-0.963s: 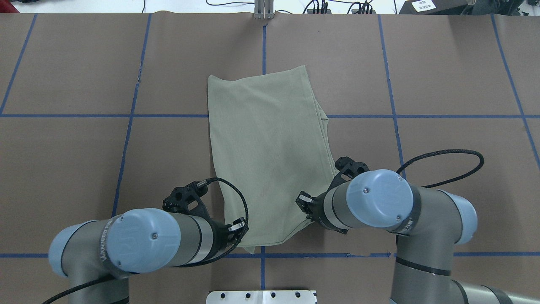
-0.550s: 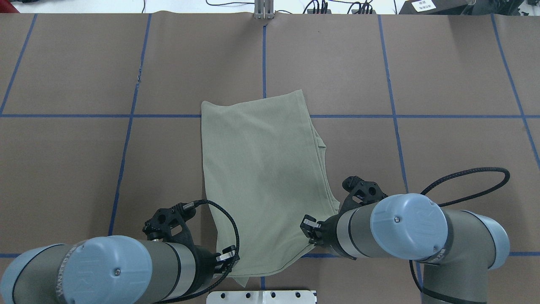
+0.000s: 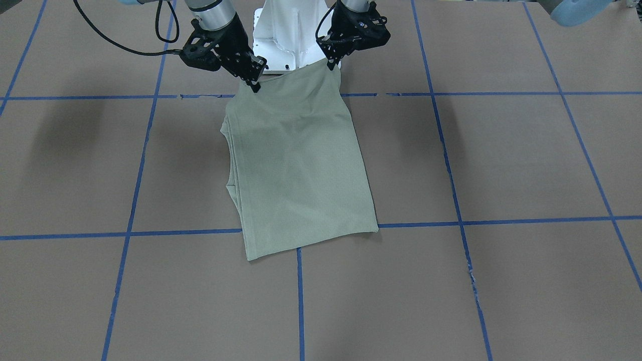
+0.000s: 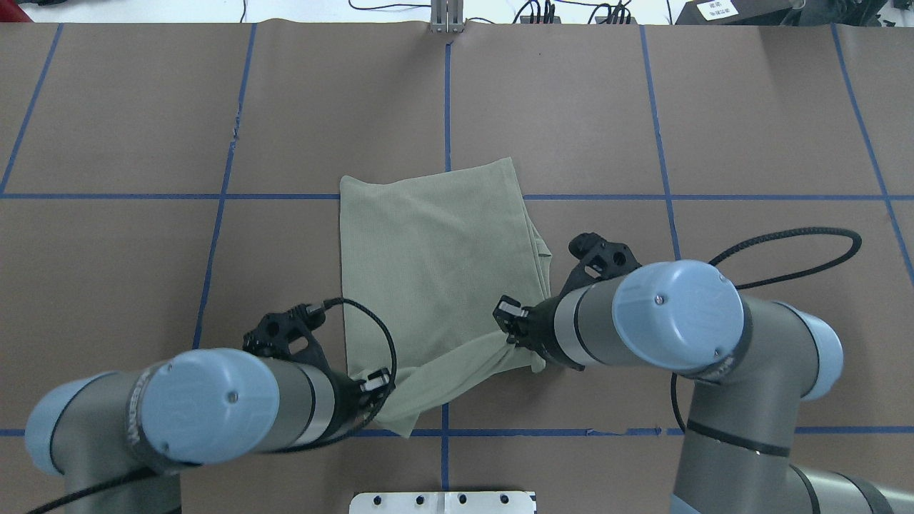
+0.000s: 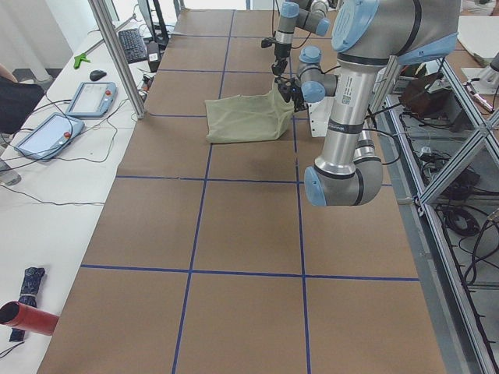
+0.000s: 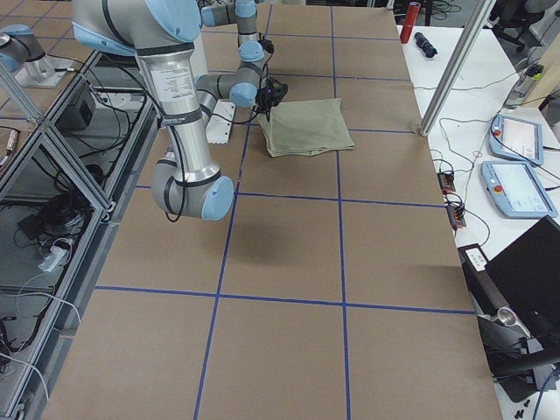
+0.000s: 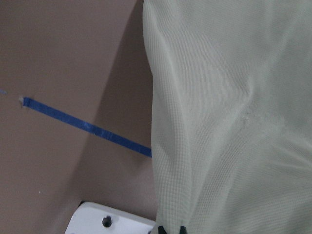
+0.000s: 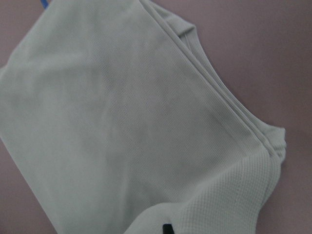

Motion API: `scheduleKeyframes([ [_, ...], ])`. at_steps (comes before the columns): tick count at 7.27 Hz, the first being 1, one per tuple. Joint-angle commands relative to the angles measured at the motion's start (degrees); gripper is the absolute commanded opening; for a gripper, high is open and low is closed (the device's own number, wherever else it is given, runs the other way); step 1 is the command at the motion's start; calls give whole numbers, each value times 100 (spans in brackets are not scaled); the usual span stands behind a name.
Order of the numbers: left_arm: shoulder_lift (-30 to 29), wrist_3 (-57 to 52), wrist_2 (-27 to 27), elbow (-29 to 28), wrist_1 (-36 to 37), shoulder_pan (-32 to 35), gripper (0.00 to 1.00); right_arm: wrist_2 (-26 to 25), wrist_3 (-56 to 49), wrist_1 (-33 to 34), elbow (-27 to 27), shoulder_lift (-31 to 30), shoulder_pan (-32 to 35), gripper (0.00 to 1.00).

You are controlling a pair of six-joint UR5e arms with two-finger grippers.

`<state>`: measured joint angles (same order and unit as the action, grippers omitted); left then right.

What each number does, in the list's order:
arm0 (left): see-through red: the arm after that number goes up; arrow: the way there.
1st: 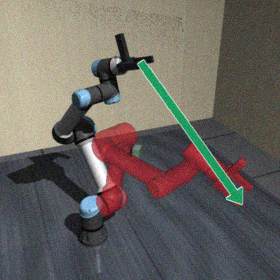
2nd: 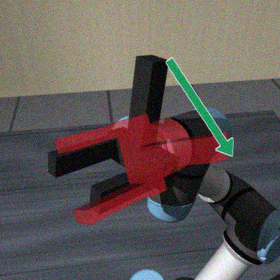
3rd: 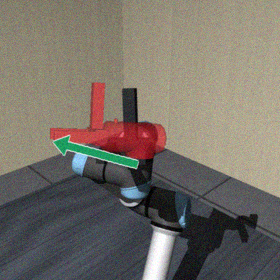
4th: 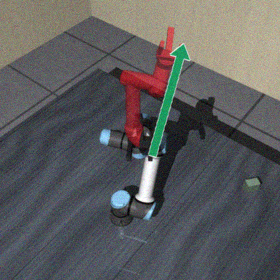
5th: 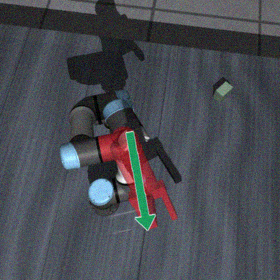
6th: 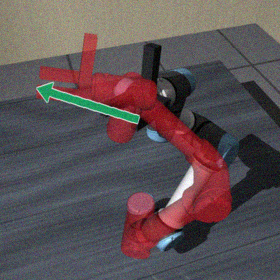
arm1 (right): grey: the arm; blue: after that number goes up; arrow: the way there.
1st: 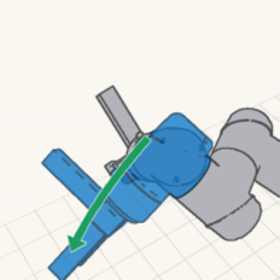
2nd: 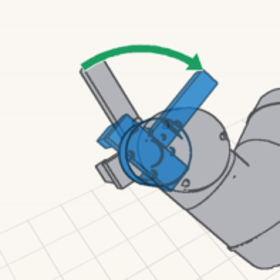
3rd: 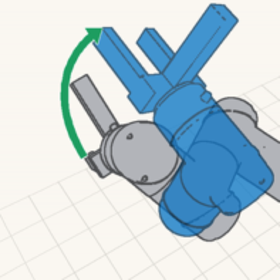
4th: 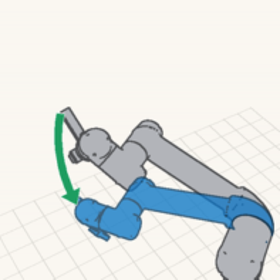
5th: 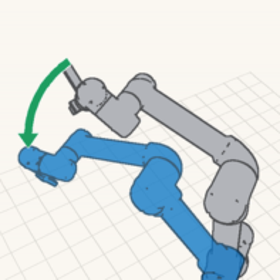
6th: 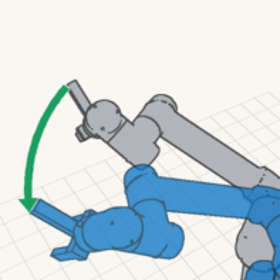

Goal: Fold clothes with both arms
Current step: 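Fold the near half over toward the collar end with both grippers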

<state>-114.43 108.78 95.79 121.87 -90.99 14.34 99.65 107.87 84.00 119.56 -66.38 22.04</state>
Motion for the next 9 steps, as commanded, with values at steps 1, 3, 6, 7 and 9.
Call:
scheduleKeyframes([
  [1,-184,-427,27,-382,-23,831,0,1,-301,-15,-633,465,597,0],
  [3,-630,-481,27,-916,-94,1237,0,10,-363,-241,-1021,801,976,0],
  [6,-765,-665,19,-1549,-530,1501,0,28,-354,-894,-2196,1300,1196,0],
  [7,-765,-674,19,-1891,-881,1632,0,45,-354,-894,-2505,1450,1240,0],
  [9,-1061,-683,19,-2393,-1008,1826,0,54,-354,-903,-2787,1496,1285,0],
])
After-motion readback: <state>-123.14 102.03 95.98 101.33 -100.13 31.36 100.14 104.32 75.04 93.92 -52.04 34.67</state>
